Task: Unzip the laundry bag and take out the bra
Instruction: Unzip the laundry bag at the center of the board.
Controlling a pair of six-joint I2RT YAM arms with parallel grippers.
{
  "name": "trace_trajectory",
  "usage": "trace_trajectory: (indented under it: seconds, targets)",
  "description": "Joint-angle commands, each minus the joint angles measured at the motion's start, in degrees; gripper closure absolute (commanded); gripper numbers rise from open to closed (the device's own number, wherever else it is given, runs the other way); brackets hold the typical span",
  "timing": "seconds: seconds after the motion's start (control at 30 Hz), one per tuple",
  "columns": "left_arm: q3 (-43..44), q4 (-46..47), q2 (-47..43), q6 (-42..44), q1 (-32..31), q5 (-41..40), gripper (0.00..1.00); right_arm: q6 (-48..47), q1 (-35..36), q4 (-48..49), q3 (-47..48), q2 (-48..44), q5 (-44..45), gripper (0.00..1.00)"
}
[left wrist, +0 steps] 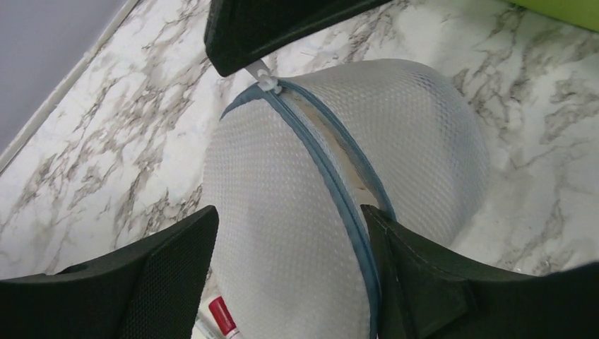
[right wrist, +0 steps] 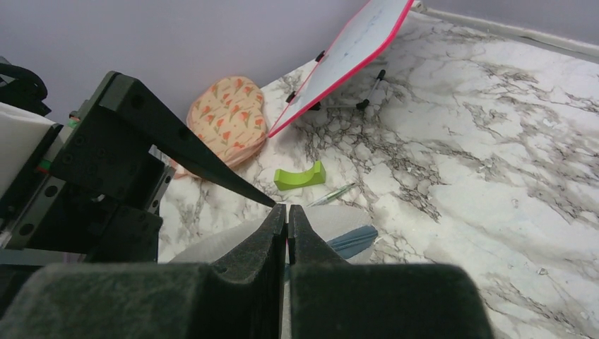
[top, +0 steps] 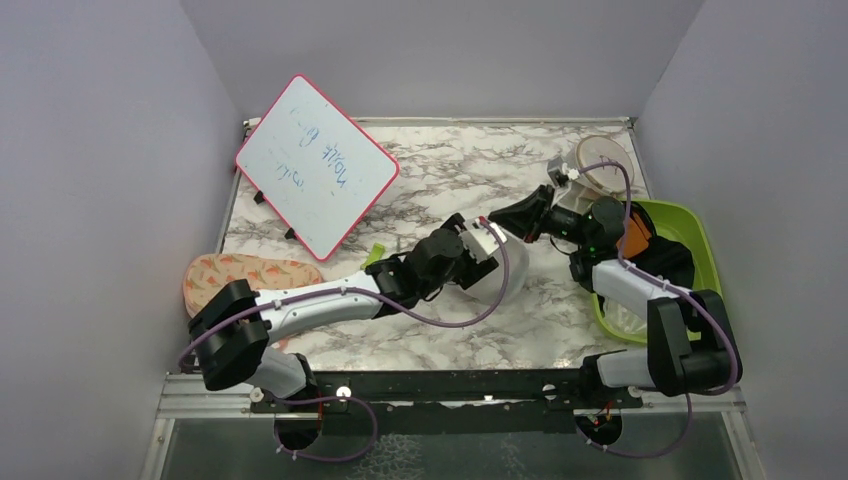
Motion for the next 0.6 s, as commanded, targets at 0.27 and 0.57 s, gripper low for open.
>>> trace_trajectory:
  seconds: [0.27,0.57]
  targets:
    - [10.2,-1.1,6.1,-0.7,-0.2,-11.5,0.53,-1.6,1.0,-2.9,-2.7,-4.6,2.8,0.99]
    - [6.3,2.2,2.6,5.5,-0.2,-7.0,0.89,-2.5,0.8,-6.6,-1.9,-5.3,6.2,0.99]
